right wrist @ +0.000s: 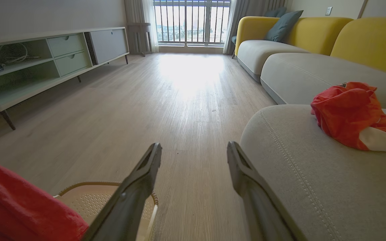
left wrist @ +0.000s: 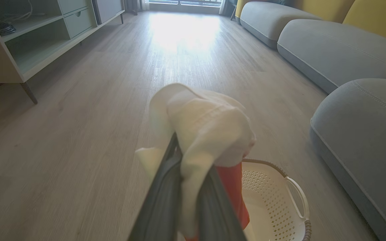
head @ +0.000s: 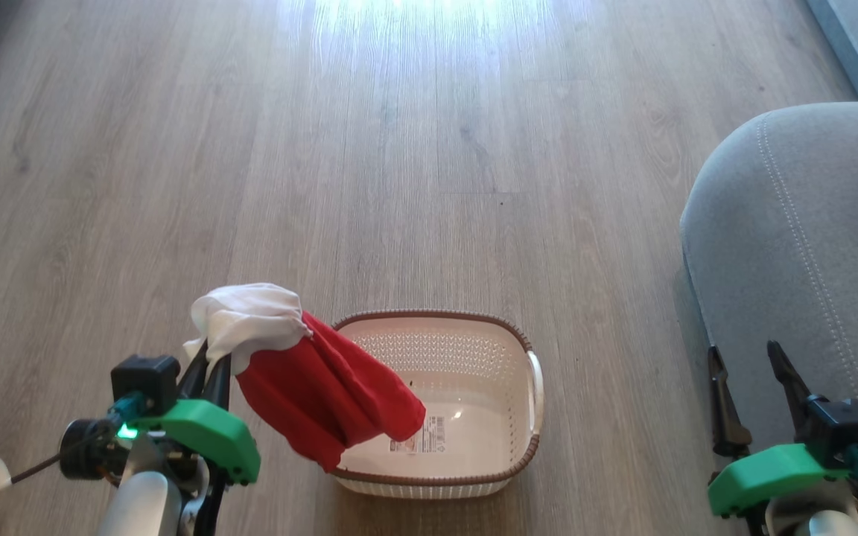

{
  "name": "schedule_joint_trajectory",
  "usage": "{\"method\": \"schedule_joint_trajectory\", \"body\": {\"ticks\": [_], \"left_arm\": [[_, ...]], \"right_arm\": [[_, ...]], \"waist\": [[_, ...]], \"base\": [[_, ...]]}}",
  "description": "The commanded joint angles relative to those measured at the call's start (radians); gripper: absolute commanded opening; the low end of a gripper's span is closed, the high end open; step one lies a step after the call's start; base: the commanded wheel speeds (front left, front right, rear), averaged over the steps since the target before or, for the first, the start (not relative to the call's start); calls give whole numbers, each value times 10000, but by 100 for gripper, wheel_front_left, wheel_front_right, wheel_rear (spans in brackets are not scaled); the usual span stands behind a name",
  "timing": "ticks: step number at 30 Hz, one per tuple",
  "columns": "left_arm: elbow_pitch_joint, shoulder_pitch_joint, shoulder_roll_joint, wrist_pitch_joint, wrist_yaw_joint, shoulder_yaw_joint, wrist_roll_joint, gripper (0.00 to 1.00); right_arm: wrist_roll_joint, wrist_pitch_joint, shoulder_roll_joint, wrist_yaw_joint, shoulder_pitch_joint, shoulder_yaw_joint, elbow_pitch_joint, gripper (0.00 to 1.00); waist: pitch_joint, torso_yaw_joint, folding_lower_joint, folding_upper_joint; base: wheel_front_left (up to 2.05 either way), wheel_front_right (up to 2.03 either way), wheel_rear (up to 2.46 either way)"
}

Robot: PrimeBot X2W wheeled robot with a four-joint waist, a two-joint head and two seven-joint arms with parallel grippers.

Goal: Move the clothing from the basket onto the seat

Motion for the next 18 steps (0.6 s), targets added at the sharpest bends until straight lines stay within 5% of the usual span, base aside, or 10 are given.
{"method": "schedule_joint_trajectory", "body": {"ticks": [1, 18], "left_arm": [[-497, -283, 257, -11, 62, 305, -54, 0], [-821, -201, 352, 138, 165, 146, -156, 0]], "right_arm": [[-59, -95, -91, -4, -423, 274, -263, 100], [-47, -95, -91, -4, -475, 366, -211, 100]], "waist": [[8, -14, 2, 0], [17, -56, 2, 0]], "base": [[0, 0, 0], [0, 0, 0]]}}
